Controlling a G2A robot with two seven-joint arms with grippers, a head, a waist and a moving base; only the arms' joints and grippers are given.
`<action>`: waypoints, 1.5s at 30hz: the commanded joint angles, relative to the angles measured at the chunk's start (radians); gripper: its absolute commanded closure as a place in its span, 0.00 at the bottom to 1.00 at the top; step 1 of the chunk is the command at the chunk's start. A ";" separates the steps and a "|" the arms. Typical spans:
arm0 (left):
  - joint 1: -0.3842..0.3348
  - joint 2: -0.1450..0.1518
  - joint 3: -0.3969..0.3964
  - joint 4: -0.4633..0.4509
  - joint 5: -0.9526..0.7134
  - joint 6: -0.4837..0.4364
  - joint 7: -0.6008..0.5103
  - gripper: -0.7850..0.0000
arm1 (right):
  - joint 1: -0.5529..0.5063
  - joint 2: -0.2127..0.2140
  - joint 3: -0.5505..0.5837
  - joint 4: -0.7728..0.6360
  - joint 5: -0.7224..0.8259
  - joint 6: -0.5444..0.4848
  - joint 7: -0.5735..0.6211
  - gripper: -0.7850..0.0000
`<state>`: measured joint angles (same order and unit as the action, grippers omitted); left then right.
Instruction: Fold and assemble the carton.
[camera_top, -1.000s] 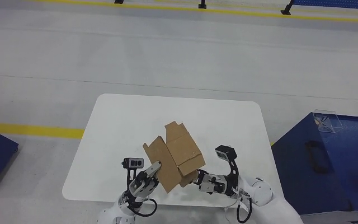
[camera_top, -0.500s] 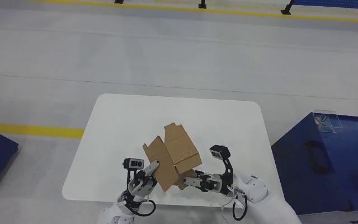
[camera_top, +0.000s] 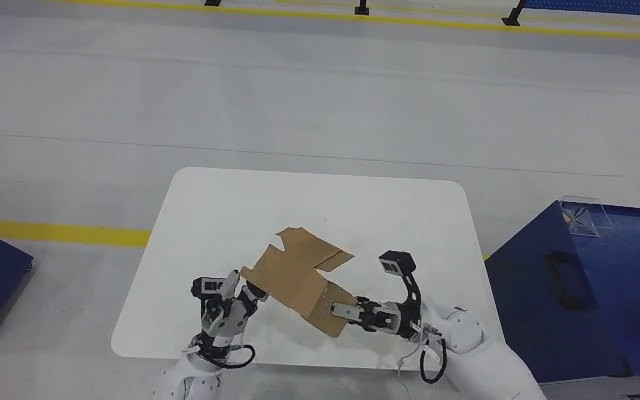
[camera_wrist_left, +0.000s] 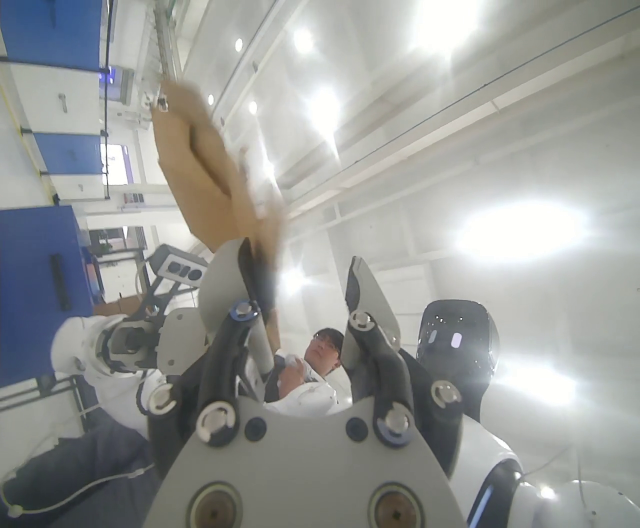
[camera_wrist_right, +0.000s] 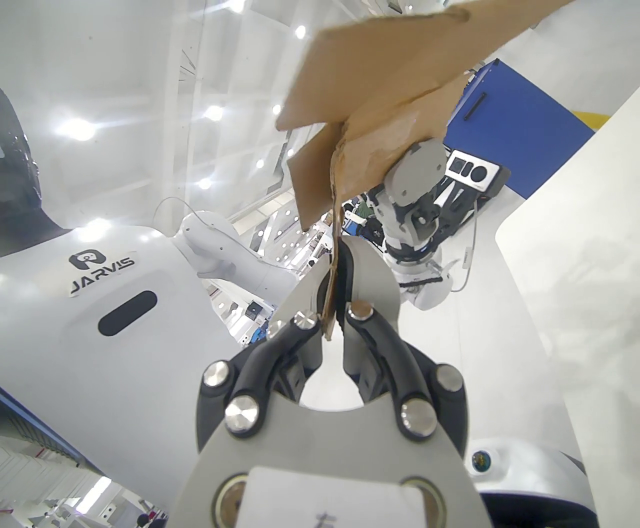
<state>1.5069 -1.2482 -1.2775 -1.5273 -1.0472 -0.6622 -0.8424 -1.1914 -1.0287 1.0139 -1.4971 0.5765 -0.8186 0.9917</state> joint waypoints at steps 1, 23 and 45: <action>0.000 0.006 -0.065 0.036 -0.013 -0.012 0.009 0.00 | -0.006 0.010 0.040 -0.014 -0.046 0.018 0.012 1.00; -0.050 0.018 -0.029 -0.051 0.370 0.156 -0.146 0.00 | -0.064 0.050 0.028 -0.265 -0.755 0.225 0.112 1.00; -0.130 0.040 -0.002 -0.004 0.546 0.409 -0.197 0.00 | -0.067 0.060 0.031 -0.282 -0.691 0.218 0.060 1.00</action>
<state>1.3774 -1.2083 -1.2796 -1.5311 -0.5023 -0.2542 -1.0389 -1.2587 -0.9692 1.0448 -1.7787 -0.1146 -0.6005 1.0512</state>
